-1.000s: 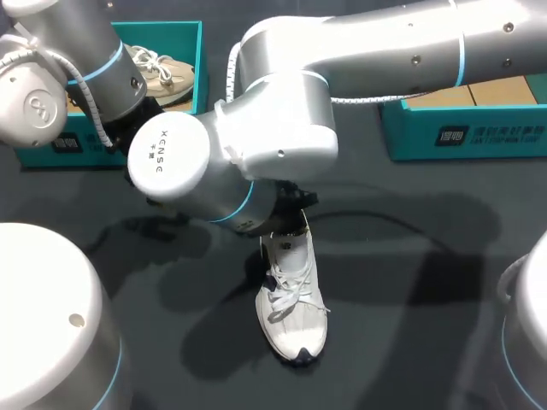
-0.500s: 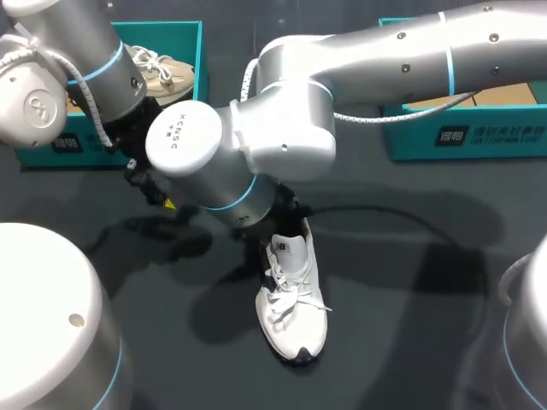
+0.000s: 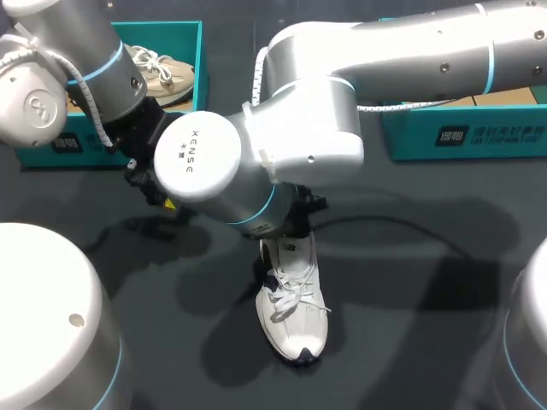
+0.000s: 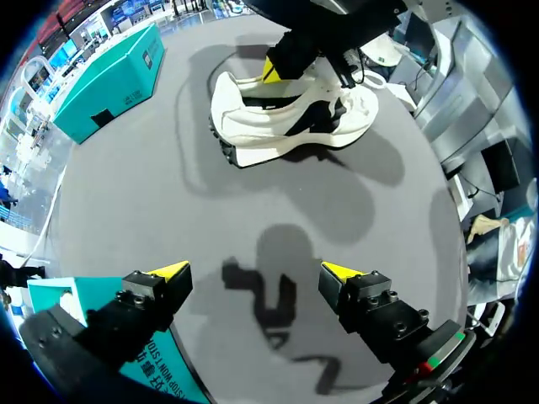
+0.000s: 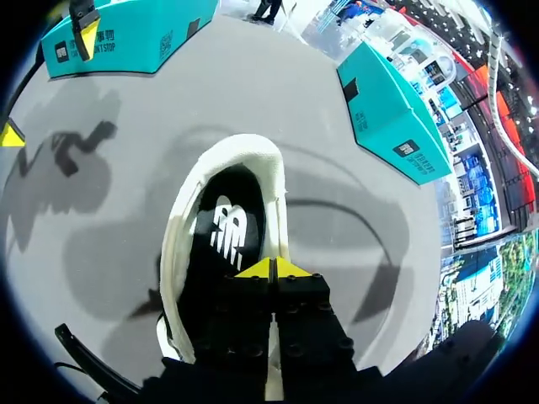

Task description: Take the shoe out of the shoebox, open the shoe tongue, remove and reinsert the insole, then place the shoe into the shoebox

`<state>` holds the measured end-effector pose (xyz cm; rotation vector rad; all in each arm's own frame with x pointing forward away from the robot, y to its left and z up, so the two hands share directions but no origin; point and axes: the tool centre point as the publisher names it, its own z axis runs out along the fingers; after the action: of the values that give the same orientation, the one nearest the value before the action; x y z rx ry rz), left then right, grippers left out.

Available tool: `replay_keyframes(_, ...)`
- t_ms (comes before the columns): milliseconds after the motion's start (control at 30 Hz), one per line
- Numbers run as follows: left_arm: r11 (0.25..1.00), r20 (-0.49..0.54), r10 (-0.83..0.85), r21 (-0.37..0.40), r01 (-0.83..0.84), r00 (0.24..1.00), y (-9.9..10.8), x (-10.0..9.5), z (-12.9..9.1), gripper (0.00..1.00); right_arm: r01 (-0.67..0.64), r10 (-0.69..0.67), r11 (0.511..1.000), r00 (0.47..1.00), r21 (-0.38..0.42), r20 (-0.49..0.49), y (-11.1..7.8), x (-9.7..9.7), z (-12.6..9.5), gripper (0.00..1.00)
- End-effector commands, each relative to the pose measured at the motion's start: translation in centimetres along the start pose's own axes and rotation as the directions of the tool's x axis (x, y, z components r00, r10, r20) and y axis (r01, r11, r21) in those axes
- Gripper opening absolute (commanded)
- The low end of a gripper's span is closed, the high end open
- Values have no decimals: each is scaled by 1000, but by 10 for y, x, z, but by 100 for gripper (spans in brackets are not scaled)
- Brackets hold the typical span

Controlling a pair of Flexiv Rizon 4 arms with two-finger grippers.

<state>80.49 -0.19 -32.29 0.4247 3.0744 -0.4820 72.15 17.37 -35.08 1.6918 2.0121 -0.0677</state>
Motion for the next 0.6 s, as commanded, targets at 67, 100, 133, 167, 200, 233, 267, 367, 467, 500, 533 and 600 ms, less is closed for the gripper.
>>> replay_keyframes(67, 1000, 0, 1, -3, -1, 1000, 0, 0, 0, 100, -373, 371, 928, 926, 23, 66, -6, 20, 25, 0)
replay_keyframes(100, 1000, 0, 1, -3, -1, 1000, 0, 0, 0, 100, -370, 367, 929, 928, 32, 70, -6, 22, 30, 0)
replay_keyframes(133, 1000, 0, 1, -3, -1, 1000, 0, 0, 0, 100, -370, 366, 928, 927, 44, 79, -8, 24, 35, 0)
replay_keyframes(167, 1000, 0, 1, -3, -1, 1000, 0, 0, 0, 100, -368, 363, 928, 927, 53, 92, -8, 25, 38, 0)
replay_keyframes(200, 1000, 0, 1, -3, -1, 1000, 0, 0, 0, 100, -367, 361, 927, 928, 69, 86, -9, 27, 44, 0)
replay_keyframes(233, 1000, 0, 1, -3, -1, 1000, 0, 0, 0, 100, -373, 367, 924, 927, 85, 76, -11, 28, 49, 0)
replay_keyframes(267, 1000, 0, 1, -3, -1, 1000, 0, 0, 0, 100, -373, 366, 923, 927, 94, 80, -12, 29, 52, 0)
replay_keyframes(367, 1000, 0, 1, -3, -1, 1000, 0, 0, 0, 100, -370, 367, 920, 929, 131, 48, -16, 34, 60, 0)
replay_keyframes(467, 1000, 0, 1, -3, -1, 1000, 0, 0, 0, 100, -352, 360, 924, 933, 152, -29, -19, 40, 54, 0)
replay_keyframes(500, 1000, 0, 1, -3, -1, 1000, 0, 0, 0, 100, -345, 357, 927, 932, 150, -64, -18, 43, 49, 0)
replay_keyframes(533, 1000, 0, 1, -3, -1, 1000, 0, 0, 0, 100, -339, 356, 928, 929, 155, -98, -18, 44, 43, 0)
replay_keyframes(600, 1000, 0, 1, -3, -1, 1000, 0, 0, 0, 100, -324, 349, 933, 920, 158, -177, -16, 43, 31, 0)
